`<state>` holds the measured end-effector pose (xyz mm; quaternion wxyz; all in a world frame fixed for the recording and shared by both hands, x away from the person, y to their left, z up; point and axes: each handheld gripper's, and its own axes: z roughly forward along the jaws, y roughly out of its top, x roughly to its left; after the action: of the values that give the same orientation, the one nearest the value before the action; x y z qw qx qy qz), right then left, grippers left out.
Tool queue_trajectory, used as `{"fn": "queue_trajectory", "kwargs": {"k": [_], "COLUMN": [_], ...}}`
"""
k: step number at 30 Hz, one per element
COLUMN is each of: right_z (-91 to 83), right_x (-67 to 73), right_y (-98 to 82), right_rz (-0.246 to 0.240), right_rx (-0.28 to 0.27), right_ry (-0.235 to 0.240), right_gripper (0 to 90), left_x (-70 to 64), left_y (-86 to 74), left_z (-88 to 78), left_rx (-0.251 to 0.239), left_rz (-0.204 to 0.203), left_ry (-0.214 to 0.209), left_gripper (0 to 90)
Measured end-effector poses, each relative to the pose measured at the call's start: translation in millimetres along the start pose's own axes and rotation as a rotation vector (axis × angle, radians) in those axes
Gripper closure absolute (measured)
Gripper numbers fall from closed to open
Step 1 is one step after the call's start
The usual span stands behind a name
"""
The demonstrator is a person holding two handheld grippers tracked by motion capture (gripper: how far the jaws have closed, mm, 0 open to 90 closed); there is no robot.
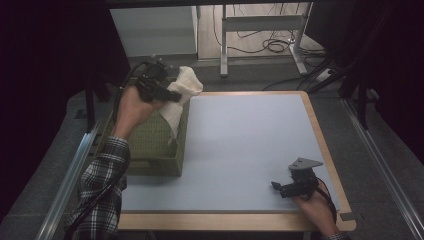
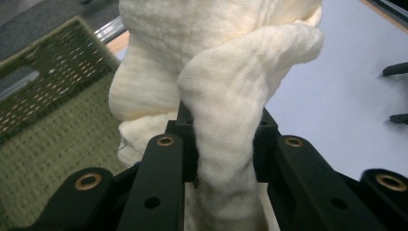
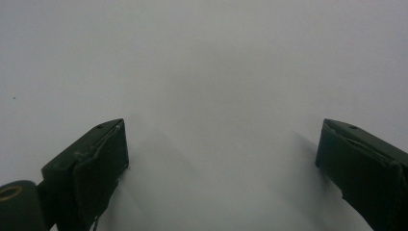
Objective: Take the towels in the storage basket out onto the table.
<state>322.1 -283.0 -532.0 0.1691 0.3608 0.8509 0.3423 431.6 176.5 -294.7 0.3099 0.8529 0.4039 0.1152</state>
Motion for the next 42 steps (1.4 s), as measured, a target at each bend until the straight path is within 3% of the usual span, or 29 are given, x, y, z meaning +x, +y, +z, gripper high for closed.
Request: {"fn": "queue_trajectory", "kwargs": {"k": [9, 21, 27, 42], "right_z": [0.1, -0.1, 0.0, 0.1], "right_x": [-0.2, -0.1, -0.2, -0.1], "right_y": [-0.1, 0.0, -0.1, -0.1], "right_rz": [-0.003, 0.000, -0.001, 0.001], "right_rx": [0.000, 0.000, 0.001, 0.000], "right_ry": [-0.001, 0.002, 0.001, 0.003], "right_gripper": [4.4, 4.4, 4.4, 4.4], "left_x": [-22.5, -57.1, -69.9, -102.8], "left_y": [23.4, 49.5, 55.5, 56.8], "left_z": [15.1, 54.5, 77.0, 141.7], "left_rx": [0.001, 0.012, 0.032, 0.109], "left_rz": [0.045, 0.097, 0.121, 0.183], "left_ry": [-0.041, -0.102, -0.124, -0.133], "left_gripper": [73.3, 73.2, 73.1, 72.2]}}
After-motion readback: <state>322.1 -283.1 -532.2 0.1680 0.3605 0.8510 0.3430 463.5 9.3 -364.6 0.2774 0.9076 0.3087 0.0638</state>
